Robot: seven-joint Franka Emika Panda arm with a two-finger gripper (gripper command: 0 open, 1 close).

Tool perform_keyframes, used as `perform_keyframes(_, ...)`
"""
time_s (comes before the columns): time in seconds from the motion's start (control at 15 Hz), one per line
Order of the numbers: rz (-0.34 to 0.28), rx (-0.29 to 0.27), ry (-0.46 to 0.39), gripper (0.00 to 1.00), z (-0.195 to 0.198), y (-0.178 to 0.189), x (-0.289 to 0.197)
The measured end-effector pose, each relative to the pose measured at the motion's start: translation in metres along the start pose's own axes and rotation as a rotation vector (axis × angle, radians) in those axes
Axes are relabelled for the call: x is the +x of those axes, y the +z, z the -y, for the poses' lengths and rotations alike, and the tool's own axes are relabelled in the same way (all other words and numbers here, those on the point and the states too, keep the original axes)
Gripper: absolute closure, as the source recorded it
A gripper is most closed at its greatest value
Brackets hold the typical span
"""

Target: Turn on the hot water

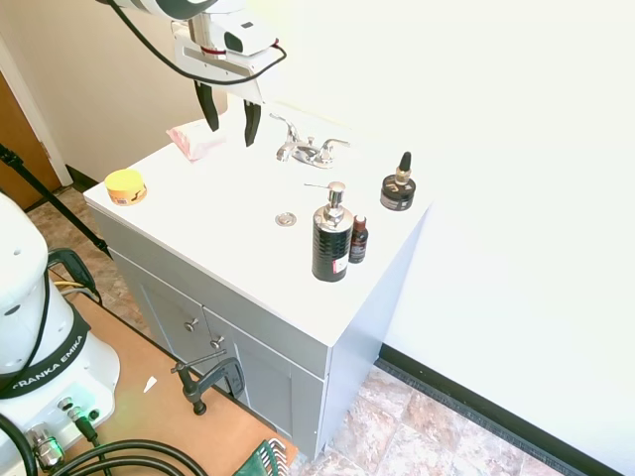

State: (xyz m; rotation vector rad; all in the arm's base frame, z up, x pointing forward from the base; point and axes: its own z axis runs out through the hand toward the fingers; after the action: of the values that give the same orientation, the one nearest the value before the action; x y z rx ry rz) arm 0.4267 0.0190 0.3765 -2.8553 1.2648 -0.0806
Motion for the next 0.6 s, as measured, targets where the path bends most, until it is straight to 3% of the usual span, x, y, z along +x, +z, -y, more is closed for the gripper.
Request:
perform_keyframes(0.13,-0.013,-0.004,0.001,0.00,0.001,0.000,0.001)
perform_keyframes(0.27,-0.090,-0.005,0.029,0.00,0.017,-0.002,0.006)
perform_keyframes(0.6,-0.283,0.107,0.056,0.00,0.098,0.020,0.020)
